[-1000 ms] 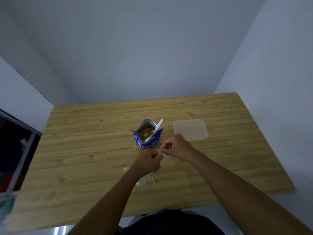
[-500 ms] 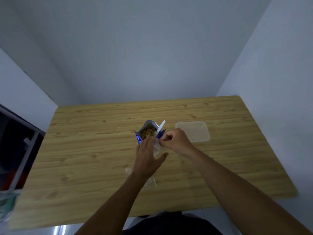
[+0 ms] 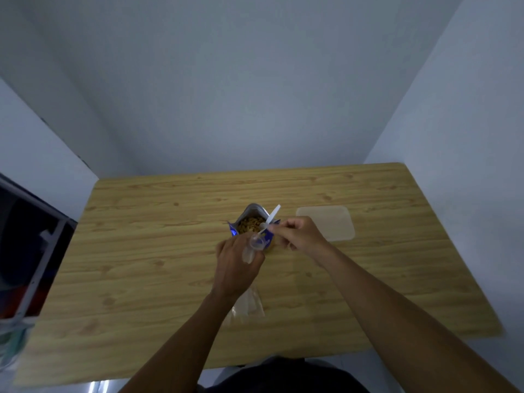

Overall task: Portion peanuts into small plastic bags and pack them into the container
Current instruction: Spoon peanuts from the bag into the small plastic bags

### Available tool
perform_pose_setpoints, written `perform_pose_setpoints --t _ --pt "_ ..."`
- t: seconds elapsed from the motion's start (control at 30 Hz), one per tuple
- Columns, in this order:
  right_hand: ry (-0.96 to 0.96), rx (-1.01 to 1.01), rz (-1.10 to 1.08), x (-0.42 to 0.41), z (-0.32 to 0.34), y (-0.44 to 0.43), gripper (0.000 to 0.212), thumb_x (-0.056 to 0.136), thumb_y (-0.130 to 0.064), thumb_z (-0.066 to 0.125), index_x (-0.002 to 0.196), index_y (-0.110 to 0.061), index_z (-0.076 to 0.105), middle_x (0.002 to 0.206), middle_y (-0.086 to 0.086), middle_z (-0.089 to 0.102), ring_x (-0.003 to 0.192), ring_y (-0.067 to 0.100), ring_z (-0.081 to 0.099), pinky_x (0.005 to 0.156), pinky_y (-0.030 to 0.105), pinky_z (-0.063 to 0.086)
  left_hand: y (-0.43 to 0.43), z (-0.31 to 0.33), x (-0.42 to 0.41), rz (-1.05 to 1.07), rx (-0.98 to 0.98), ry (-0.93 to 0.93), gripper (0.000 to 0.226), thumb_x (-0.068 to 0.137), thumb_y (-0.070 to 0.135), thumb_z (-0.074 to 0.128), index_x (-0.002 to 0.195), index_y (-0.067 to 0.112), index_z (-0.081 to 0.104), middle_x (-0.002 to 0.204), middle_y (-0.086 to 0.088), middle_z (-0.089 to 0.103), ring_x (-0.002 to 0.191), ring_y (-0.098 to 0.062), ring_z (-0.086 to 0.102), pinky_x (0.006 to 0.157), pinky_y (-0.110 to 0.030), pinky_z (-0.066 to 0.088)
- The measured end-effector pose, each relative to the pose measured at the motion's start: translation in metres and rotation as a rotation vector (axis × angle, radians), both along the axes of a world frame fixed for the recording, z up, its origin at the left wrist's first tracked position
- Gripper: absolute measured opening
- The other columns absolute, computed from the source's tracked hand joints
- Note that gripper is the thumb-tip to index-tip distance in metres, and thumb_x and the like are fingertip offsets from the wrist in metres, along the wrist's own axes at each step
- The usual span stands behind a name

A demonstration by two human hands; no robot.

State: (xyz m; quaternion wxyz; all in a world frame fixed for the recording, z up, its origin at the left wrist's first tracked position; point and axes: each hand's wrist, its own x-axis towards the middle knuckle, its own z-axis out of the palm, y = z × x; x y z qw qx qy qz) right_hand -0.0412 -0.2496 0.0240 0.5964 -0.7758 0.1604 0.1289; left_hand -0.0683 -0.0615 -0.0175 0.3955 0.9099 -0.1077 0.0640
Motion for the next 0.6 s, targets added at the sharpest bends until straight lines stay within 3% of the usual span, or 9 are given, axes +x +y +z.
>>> perform_pose_setpoints --t 0.1,0.2,0.27,0.33,0.4,0.5,0.6 --pt "-0.124 -0.128 -0.209 0.01 -0.007 -0.001 0.038 0.08 -0.037 0.081 0.062 -0.015 0.056 0.058 0.001 0.056 0.051 0.011 0.047 0.054 0.029 0.041 0.017 -0.004 0.009 0.01 0.021 0.005 0.04 0.08 0.044 0.06 0.117 0.027 0.063 0.102 0.014 0.066 0.097 -0.01 0.061 0.094 -0.04 0.04" --pt "-0.192 -0.238 -0.182 0.018 -0.005 0.004 0.029 0.08 -0.042 0.082 0.088 -0.019 0.066 0.076 -0.005 0.063 0.065 0.006 0.057 0.06 0.023 0.047 0.031 -0.003 0.019 0.024 -0.003 -0.005 0.046 0.078 0.037 0.069 0.121 0.023 0.063 0.102 0.008 0.062 0.094 -0.012 0.058 0.089 -0.044 0.048" --pt "-0.258 -0.333 -0.111 0.025 -0.009 0.009 0.024 0.084 -0.041 0.078 0.094 -0.021 0.07 0.079 -0.007 0.066 0.07 0.006 0.061 0.062 0.023 0.049 0.037 -0.005 0.027 0.028 -0.03 -0.001 0.049 0.076 0.029 0.076 0.122 0.019 0.064 0.112 0.003 0.061 0.101 -0.015 0.058 0.087 -0.045 0.052" --pt "-0.343 -0.464 -0.05 0.031 -0.017 0.013 0.02 0.09 -0.036 0.072 0.079 -0.02 0.07 0.073 -0.007 0.063 0.067 0.01 0.059 0.06 0.029 0.047 0.043 -0.008 0.034 0.016 -0.037 0.035 0.052 0.075 0.027 0.08 0.123 0.019 0.064 0.129 0.0 0.059 0.114 -0.018 0.057 0.092 -0.042 0.053" --pt "-0.4 -0.529 -0.056 0.033 -0.023 0.015 0.031 0.093 -0.032 0.069 0.065 -0.02 0.062 0.06 -0.01 0.054 0.057 0.006 0.051 0.055 0.027 0.04 0.046 -0.01 0.038 -0.012 -0.036 0.086 0.053 0.075 0.028 0.082 0.125 0.02 0.064 0.142 0.002 0.054 0.124 -0.015 0.055 0.097 -0.036 0.05" --pt "-0.433 -0.519 -0.102 0.033 -0.022 0.014 0.033 0.092 -0.026 0.07 0.061 -0.017 0.063 0.053 -0.014 0.051 0.052 0.0 0.05 0.052 0.011 0.031 0.048 -0.01 0.04 -0.055 -0.053 0.106 0.055 0.076 0.025 0.081 0.127 0.018 0.064 0.144 0.002 0.054 0.124 -0.013 0.057 0.099 -0.036 0.052" --pt "-0.455 -0.472 -0.143 0.029 -0.023 0.014 0.036 0.091 -0.023 0.072 0.058 -0.021 0.058 0.051 -0.014 0.051 0.053 -0.001 0.053 0.051 0.008 0.032 0.05 -0.009 0.038 -0.069 -0.086 0.114 0.055 0.075 0.021 0.08 0.128 0.018 0.064 0.144 0.004 0.055 0.123 -0.009 0.058 0.099 -0.035 0.052"
